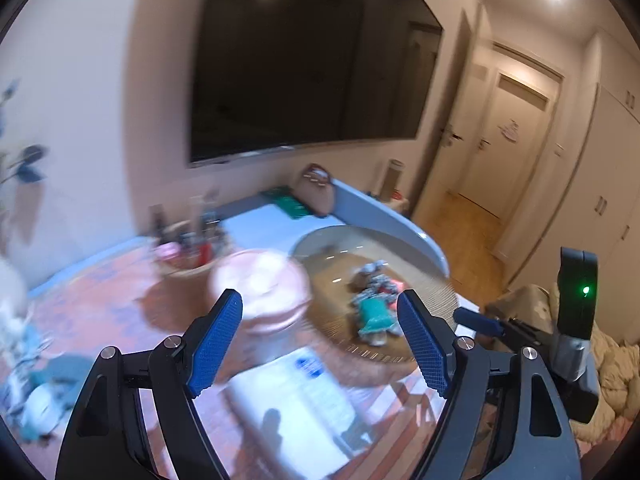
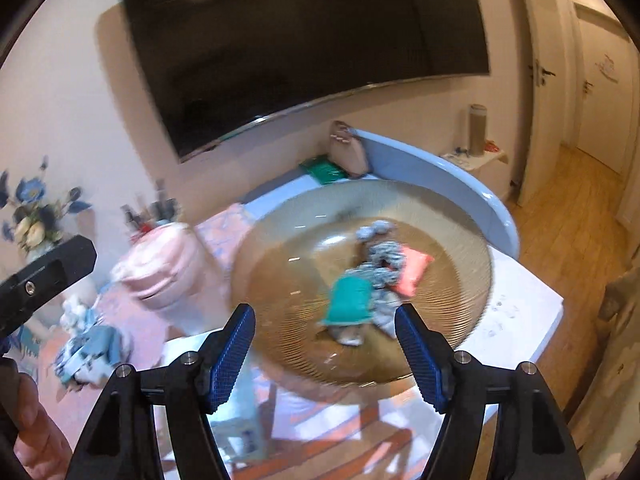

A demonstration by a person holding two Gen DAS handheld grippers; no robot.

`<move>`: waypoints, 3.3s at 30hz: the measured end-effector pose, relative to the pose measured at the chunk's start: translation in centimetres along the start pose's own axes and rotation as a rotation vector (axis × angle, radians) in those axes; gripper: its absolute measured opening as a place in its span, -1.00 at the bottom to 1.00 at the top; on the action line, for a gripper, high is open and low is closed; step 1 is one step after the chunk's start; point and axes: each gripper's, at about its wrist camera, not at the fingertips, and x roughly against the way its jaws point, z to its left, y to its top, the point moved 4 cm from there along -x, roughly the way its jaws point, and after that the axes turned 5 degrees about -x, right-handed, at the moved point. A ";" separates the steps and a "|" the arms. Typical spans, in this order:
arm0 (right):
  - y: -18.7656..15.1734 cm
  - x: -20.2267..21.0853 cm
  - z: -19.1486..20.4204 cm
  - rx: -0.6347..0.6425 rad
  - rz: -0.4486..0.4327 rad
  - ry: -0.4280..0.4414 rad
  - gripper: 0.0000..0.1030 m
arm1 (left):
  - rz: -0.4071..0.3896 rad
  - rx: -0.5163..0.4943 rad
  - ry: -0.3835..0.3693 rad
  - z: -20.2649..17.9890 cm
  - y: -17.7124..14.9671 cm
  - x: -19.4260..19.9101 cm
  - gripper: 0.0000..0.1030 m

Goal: Organize books
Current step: 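Move both tools back over the pile on the bed, then grasp the snack packet with the left tool while the right tool grasps the blue ring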

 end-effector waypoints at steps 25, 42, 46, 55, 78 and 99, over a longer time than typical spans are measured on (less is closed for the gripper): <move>-10.7 0.2 24.8 0.412 0.060 0.320 0.55 | -0.120 0.372 0.502 22.0 -14.4 21.7 0.60; -18.6 -9.9 27.0 0.450 0.232 0.396 0.55 | 0.023 0.603 0.483 29.2 -26.5 15.3 0.60; -18.5 -10.5 26.8 0.435 0.246 0.394 0.55 | 0.024 0.636 0.456 29.7 -26.8 15.1 0.60; -18.2 -10.8 26.6 0.413 0.250 0.402 0.55 | 0.011 0.665 0.457 30.0 -27.0 15.5 0.60; -16.4 -12.6 40.1 0.630 0.373 0.483 0.55 | 0.258 0.233 0.252 33.6 -16.3 9.3 0.60; -15.1 -11.9 39.6 0.584 0.297 0.517 0.26 | 0.274 0.294 0.222 34.5 -16.7 8.2 -0.43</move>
